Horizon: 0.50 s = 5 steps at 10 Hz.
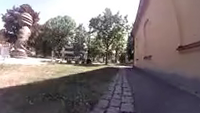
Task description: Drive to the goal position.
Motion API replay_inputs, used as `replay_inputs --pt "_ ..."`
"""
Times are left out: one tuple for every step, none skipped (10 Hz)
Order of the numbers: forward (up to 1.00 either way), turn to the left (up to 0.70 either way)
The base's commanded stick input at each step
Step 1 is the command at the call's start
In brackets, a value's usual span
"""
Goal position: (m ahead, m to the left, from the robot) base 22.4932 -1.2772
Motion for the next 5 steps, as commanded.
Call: replay_inputs --pt "0.7 -0.14" --pt "0.7 -0.14" --pt "0.7 -0.14" --pt "0.7 -0.14" --pt "0.7 -0.14"
